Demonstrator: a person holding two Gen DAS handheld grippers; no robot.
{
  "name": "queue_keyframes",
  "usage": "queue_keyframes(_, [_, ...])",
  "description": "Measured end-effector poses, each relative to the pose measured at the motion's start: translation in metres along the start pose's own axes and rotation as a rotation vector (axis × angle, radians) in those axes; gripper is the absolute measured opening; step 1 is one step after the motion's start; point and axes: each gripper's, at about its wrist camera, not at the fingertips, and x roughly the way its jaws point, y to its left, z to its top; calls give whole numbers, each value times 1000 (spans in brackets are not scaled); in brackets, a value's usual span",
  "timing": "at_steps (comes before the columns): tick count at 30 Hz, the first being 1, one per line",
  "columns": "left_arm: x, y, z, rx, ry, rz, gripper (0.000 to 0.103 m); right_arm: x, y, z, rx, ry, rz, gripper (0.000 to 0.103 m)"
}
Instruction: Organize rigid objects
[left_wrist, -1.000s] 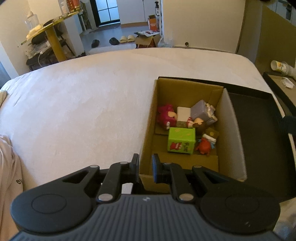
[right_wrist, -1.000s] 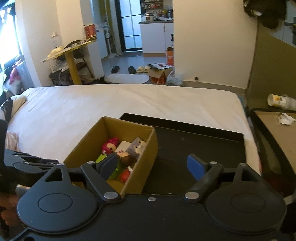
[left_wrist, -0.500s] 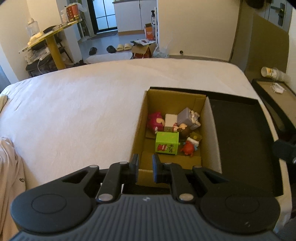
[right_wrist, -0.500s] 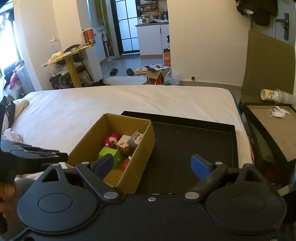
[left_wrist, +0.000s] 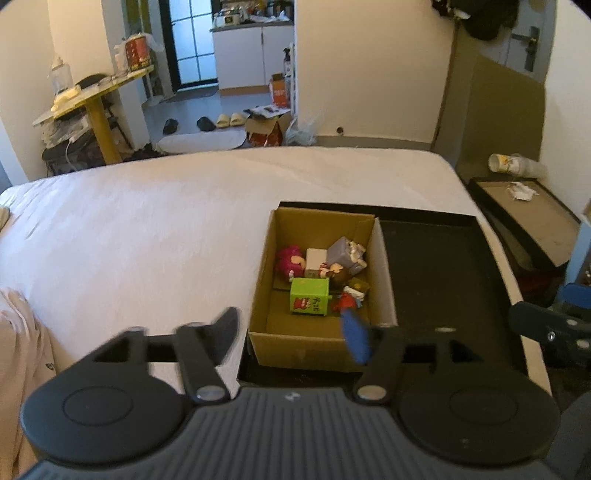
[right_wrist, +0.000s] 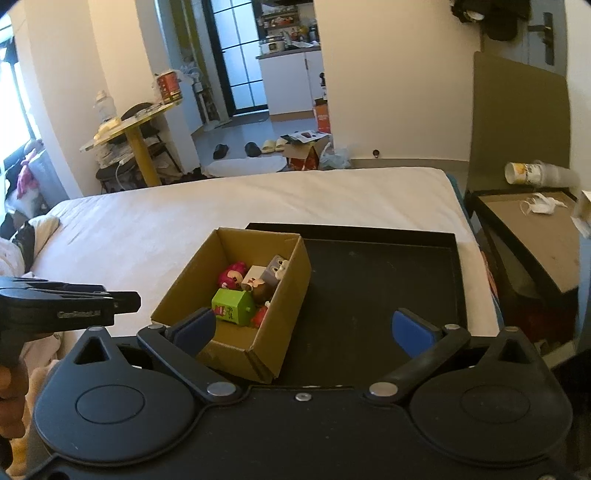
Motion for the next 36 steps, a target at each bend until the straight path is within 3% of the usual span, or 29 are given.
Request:
queue_keyframes(9, [-30, 0, -7, 8, -37, -28, 92, -26, -2, -4, 70, 0, 8, 103])
queue_keyframes(19, [-59, -1, -20, 7, -51, -66, 94, -57, 0, -11, 96, -3, -45, 103])
queue_keyframes(23, [-70, -1, -24, 13, -57, -72, 102, -66, 0, -13, 101, -6, -51, 103])
queue_keyframes(36, [-87, 5, -36, 2, -30, -98, 102, -89, 8, -22, 102, 22, -52, 103])
